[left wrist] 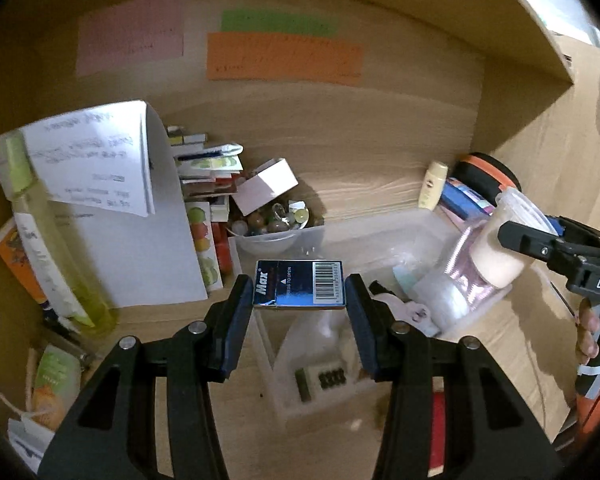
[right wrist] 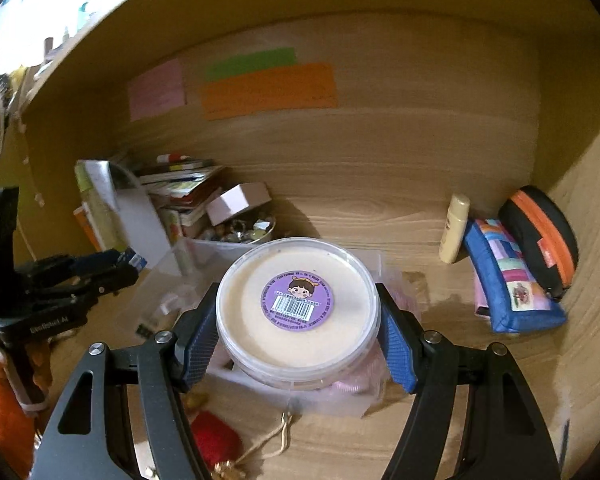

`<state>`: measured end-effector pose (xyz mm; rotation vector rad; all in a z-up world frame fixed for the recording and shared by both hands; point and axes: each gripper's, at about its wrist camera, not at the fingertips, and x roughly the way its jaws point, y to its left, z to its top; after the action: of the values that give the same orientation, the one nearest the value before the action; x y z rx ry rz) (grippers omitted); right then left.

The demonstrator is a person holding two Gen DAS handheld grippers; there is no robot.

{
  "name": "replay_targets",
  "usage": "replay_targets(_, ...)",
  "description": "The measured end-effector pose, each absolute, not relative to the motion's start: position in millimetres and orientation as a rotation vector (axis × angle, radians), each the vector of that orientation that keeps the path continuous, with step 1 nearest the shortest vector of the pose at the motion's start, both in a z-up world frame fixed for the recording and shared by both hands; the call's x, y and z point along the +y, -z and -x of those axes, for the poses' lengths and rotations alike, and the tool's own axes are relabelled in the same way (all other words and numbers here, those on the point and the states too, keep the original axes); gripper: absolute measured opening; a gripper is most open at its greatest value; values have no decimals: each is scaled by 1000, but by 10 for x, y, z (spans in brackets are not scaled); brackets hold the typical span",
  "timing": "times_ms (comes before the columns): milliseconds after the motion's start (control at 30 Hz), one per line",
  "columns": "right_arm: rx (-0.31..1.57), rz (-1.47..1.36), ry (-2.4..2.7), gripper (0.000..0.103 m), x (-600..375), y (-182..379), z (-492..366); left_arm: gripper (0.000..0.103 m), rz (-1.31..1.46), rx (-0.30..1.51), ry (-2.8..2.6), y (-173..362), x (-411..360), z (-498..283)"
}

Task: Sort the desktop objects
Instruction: 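Carry the blue card and beige tub over the clear box, then lower the blue card and beige tub into the box and open both grippers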

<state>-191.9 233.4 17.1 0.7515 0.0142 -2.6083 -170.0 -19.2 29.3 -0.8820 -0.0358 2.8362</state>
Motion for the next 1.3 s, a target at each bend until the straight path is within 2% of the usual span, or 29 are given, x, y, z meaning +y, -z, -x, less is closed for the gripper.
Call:
replay_targets(267,52,-787,2589,68,2184,-124,2343,47,1000,-74,-2780,-77,-176,2147)
replay_targets(467,63,-837,2623,68,2122,115,2579,47,1009,0,-2765,55,-89,2175)
replay_targets(833,295,-786,2718,68,1968,267,2582,48,991,108,-2806,95,5,2153)
replay_targets(1133,310,-765,2689,68,1942,284,2534,57,986,104,-2807,63,1,2110)
replay_targets(1267,314,-758,2678,69,1923,259,2496,68,943,85,-2817,1,-20,2044)
replay_targets(1300,314,-754,2679,73,1921,241,2478,72,929,80,-2818,-15,-24,2024)
